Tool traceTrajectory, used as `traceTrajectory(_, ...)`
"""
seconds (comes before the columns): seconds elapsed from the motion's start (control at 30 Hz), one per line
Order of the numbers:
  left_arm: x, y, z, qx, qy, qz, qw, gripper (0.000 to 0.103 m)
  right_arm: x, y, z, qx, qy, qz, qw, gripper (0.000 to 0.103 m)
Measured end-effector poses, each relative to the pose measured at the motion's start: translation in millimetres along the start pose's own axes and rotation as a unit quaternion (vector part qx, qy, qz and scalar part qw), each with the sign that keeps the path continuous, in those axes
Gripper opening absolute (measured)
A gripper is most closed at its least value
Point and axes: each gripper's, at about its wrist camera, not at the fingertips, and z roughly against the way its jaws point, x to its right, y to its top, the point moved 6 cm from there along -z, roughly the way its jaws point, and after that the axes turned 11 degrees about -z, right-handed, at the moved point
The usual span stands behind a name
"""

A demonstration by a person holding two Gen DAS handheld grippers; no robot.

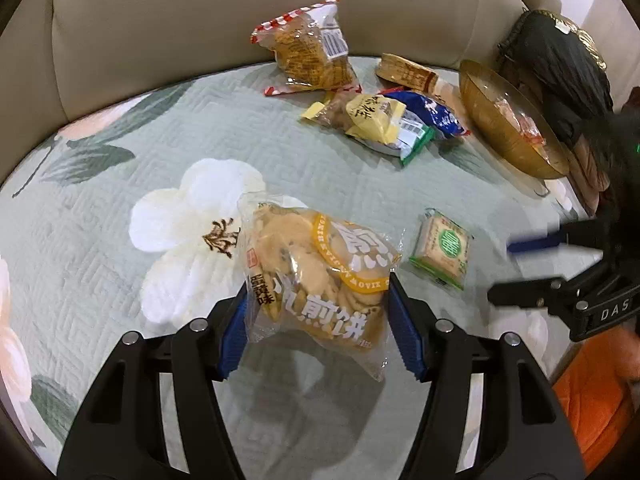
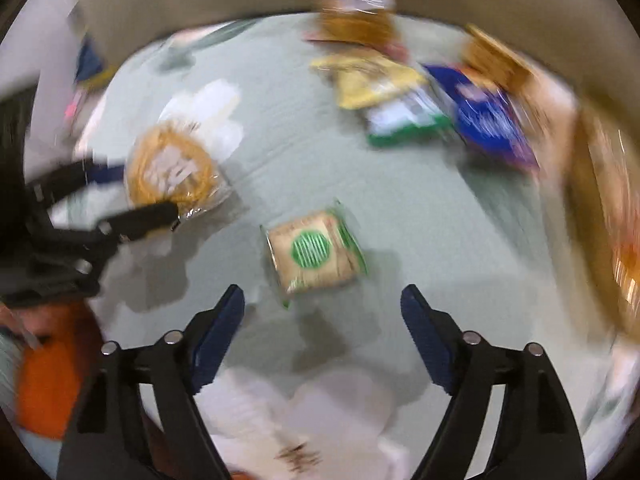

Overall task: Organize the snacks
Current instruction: 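Grasp the round biscuit bag with the left gripper while the right grasps the green-labelled square pack, then carry both packs to the gold glass plate and open both grippers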

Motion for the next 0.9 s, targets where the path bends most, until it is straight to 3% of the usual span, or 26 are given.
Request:
traceTrajectory(0.03,-2,1,0,0.001,0.0,0.003,1.0,0.062,5,-4,-2,-0.015,0.015,-0.039,0.999,0.077)
traceTrajectory(0.07,-2,1,0,0.003,-0.001,0.006,1.0,0.062,10,-9,-6,-0.032,0.032,-0.081,0.996,0.061)
traceTrajectory(0.13,-1,0,3,0.007,-0.001,0.007,0.9999,0.062,9,-16,-13,-0.054,0.074,-0.122,0.988,0.042)
traceTrajectory(0.2,0,2,7,0.013,0.003,0.005,0.9999,0.062,10,-15,-22,-0.059,0.1,-0.166,0.979,0.043)
traceTrajectory(0.3,-4,3,10,0.02,0.005,0.015,0.9997,0.062,14,-10,-24,-0.032,0.104,-0.217,0.97,0.05)
traceTrajectory(0.4,-8,2,11,0.018,0.022,0.02,0.9994,0.062,7,4,-24,-0.009,0.115,-0.236,0.965,0.059)
traceTrajectory(0.47,-10,2,14,0.023,0.025,0.022,0.9992,0.062,3,13,-31,0.0,0.101,-0.241,0.965,0.064)
traceTrajectory(0.6,-14,1,14,0.023,0.031,0.024,0.999,0.062,-5,28,-44,0.025,-0.005,-0.208,0.978,0.062)
traceTrajectory(0.63,-14,1,14,0.021,0.033,0.023,0.999,0.062,-10,29,-43,0.038,-0.03,-0.191,0.98,0.044)
traceTrajectory(0.67,-14,1,14,0.021,0.034,0.019,0.999,0.062,-16,29,-42,0.052,-0.057,-0.171,0.982,0.045)
traceTrajectory(0.9,-2,10,25,0.04,0.024,0.008,0.9989,0.062,-17,-11,27,0.11,-0.02,-0.093,0.989,0.045)
